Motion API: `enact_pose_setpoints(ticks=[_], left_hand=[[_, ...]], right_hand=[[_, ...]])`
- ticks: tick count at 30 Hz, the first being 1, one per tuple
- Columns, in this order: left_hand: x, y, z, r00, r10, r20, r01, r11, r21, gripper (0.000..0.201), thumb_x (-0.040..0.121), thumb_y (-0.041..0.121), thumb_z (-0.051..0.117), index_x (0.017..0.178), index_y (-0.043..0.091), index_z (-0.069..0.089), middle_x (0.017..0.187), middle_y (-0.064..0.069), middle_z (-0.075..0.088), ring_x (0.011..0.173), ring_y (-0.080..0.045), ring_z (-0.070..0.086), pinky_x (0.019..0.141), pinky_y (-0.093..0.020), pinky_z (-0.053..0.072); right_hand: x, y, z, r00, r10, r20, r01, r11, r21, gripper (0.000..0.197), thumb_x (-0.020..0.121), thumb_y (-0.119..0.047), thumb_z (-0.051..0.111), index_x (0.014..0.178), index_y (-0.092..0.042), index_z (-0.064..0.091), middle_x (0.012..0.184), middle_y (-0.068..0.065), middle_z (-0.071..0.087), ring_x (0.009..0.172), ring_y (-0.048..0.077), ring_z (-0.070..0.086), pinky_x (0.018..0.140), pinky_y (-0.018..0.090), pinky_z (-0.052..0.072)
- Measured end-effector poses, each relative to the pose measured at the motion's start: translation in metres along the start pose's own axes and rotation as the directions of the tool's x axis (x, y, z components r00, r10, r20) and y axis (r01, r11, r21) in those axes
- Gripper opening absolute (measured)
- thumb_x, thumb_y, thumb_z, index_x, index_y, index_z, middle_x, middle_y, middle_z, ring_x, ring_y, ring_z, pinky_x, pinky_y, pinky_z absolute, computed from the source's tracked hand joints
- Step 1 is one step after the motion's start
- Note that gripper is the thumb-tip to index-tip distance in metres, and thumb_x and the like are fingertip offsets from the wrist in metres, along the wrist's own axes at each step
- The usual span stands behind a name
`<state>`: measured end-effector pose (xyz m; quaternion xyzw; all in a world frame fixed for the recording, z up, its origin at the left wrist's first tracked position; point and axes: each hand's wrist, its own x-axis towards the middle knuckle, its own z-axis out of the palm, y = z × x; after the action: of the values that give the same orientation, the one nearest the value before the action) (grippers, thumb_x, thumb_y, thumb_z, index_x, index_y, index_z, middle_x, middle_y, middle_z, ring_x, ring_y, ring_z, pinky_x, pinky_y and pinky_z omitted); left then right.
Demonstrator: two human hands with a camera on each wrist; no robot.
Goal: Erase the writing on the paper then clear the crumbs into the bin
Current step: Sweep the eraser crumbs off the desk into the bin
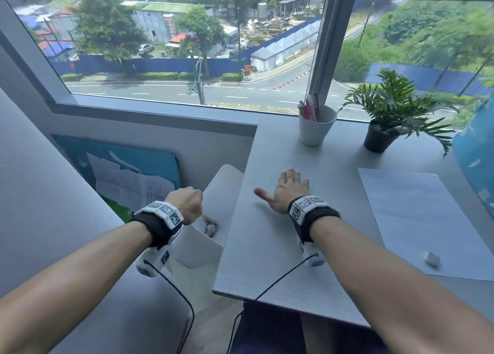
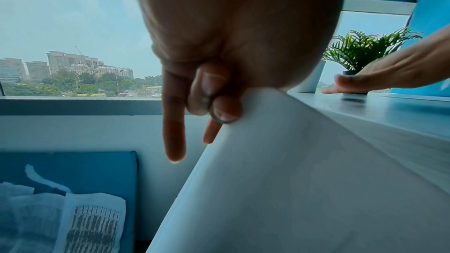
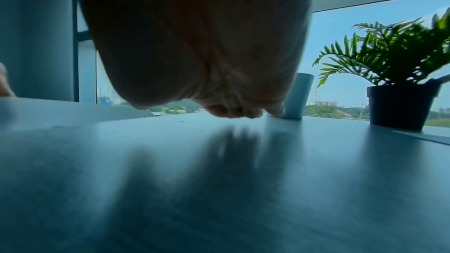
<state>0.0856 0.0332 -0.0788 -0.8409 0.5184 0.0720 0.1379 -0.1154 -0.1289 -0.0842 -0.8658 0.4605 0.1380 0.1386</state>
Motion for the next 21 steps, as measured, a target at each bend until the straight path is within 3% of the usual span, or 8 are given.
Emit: enact_pose_setpoints(ticks=[3, 6, 9, 12, 14, 16, 18, 21], left_hand=[[-0.001, -0.002, 0.001, 1.0, -0.013, -0.003, 0.013, 1.0, 0.004, 0.017, 0.091, 0.013, 0.045, 0.08, 0.005, 0.056, 0.105, -0.02, 0.067, 0.092, -0.039, 0.065, 0.074, -0.036, 0.047], [0.0, -0.001, 0.003, 1.0, -0.027, -0.002, 0.027, 1.0, 0.012, 0.022, 0.091, 0.014, 0.045, 0.092, 0.002, 0.064, 0.108, -0.019, 0.067, 0.096, -0.039, 0.065, 0.076, -0.036, 0.049], [-0.001, 0.003, 0.003, 0.999, -0.034, 0.001, 0.034, 0.999, 0.014, 0.024, 0.092, 0.015, 0.045, 0.099, 0.003, 0.065, 0.111, -0.018, 0.067, 0.101, -0.038, 0.064, 0.078, -0.036, 0.048], [-0.006, 0.006, 0.005, 1.0, -0.027, 0.003, 0.027, 1.0, -0.004, 0.021, 0.091, 0.015, 0.046, 0.091, 0.003, 0.063, 0.108, -0.018, 0.067, 0.097, -0.038, 0.065, 0.073, -0.034, 0.045], [-0.008, 0.007, 0.007, 1.0, -0.016, 0.002, 0.016, 1.0, -0.024, 0.018, 0.091, 0.013, 0.046, 0.082, 0.006, 0.058, 0.105, -0.018, 0.068, 0.092, -0.037, 0.065, 0.07, -0.033, 0.044], [-0.011, 0.008, 0.008, 1.0, -0.006, 0.003, 0.007, 0.999, -0.037, 0.016, 0.09, 0.012, 0.046, 0.078, 0.006, 0.055, 0.102, -0.018, 0.068, 0.089, -0.037, 0.065, 0.069, -0.032, 0.044], [-0.013, 0.01, 0.007, 1.0, -0.003, 0.007, 0.003, 0.999, -0.038, 0.016, 0.089, 0.01, 0.046, 0.077, 0.005, 0.055, 0.1, -0.019, 0.068, 0.087, -0.037, 0.065, 0.068, -0.031, 0.044], [-0.016, 0.011, 0.005, 1.0, -0.001, 0.002, 0.001, 0.999, -0.033, 0.015, 0.089, 0.01, 0.046, 0.078, 0.005, 0.056, 0.102, -0.019, 0.068, 0.089, -0.037, 0.065, 0.069, -0.032, 0.044]], right_hand=[[-0.01, -0.034, 0.015, 0.992, -0.113, 0.056, 0.115, 0.993, -0.035, 0.127, 0.071, -0.093, 0.024, 0.154, -0.002, -0.009, 0.161, 0.019, -0.018, 0.149, 0.034, -0.017, 0.12, 0.051, -0.009], [-0.04, -0.088, 0.033, 0.885, -0.444, 0.14, 0.452, 0.892, -0.031, 0.12, 0.076, -0.09, 0.026, 0.155, -0.003, 0.006, 0.163, 0.014, -0.009, 0.151, 0.029, -0.012, 0.119, 0.049, -0.012], [-0.053, -0.103, 0.03, 0.834, -0.539, 0.117, 0.546, 0.838, -0.028, 0.108, 0.083, -0.083, 0.026, 0.155, -0.003, 0.017, 0.165, 0.011, 0.003, 0.152, 0.022, 0.0, 0.12, 0.049, -0.007], [-0.046, -0.069, 0.014, 0.901, -0.434, -0.017, 0.434, 0.901, 0.007, 0.106, 0.084, -0.081, 0.026, 0.155, -0.004, 0.012, 0.164, 0.012, 0.003, 0.152, 0.023, 0.0, 0.121, 0.051, -0.002], [-0.037, -0.028, 0.003, 0.963, -0.256, -0.086, 0.258, 0.966, 0.008, 0.109, 0.083, -0.083, 0.024, 0.155, -0.003, 0.009, 0.164, 0.015, 0.002, 0.152, 0.027, 0.0, 0.121, 0.052, 0.001], [-0.032, 0.015, -0.003, 0.998, -0.013, -0.055, 0.013, 1.0, 0.009, 0.113, 0.081, -0.085, 0.02, 0.155, -0.001, 0.003, 0.163, 0.018, -0.004, 0.151, 0.031, -0.003, 0.121, 0.051, 0.001], [-0.036, 0.036, 0.003, 0.988, 0.147, 0.036, -0.148, 0.989, 0.014, 0.12, 0.077, -0.089, 0.02, 0.154, 0.0, -0.005, 0.162, 0.021, -0.012, 0.15, 0.035, -0.009, 0.121, 0.05, -0.002], [-0.052, 0.007, 0.024, 0.996, 0.053, 0.068, -0.056, 0.998, 0.036, 0.132, 0.068, -0.095, 0.024, 0.153, -0.002, -0.013, 0.159, 0.02, -0.022, 0.148, 0.037, -0.019, 0.121, 0.049, -0.008]])
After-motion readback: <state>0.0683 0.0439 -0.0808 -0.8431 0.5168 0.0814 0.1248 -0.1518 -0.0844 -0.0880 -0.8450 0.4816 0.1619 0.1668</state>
